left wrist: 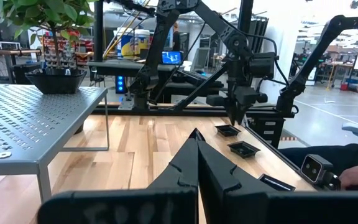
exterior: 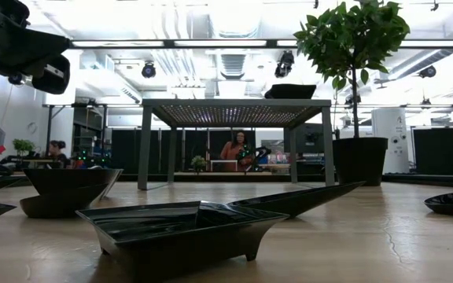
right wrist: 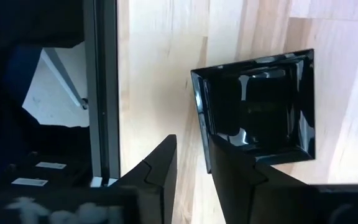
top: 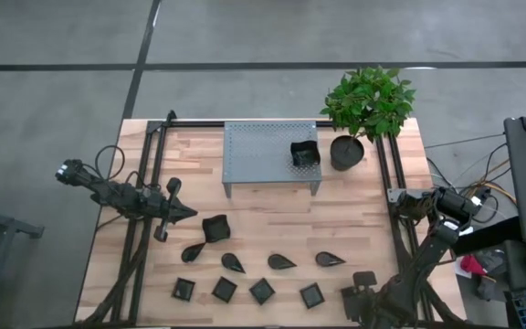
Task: Pick & Place Mini shaped plates
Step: Put the black square plate on the shelf
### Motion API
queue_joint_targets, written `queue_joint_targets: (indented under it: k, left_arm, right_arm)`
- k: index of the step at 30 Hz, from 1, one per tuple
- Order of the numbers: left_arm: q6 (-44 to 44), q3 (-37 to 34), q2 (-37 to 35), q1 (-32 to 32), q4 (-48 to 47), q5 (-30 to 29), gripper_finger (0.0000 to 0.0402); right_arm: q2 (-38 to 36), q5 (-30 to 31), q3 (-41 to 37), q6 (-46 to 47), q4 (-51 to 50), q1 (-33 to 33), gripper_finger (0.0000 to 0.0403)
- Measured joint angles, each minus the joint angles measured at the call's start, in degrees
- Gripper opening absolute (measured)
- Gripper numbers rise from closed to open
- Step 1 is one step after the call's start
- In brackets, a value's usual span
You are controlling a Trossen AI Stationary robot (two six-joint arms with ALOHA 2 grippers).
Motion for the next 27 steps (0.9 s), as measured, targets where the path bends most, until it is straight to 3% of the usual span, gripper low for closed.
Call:
queue_joint_targets:
  k: [27]
  left_arm:
    - [0.0,0.0,0.0,0.0,0.0,0.0,0.0000]
  right_arm:
    - [0.0,3.0,-2.9,-0.9,3.7,0.1,0.0091]
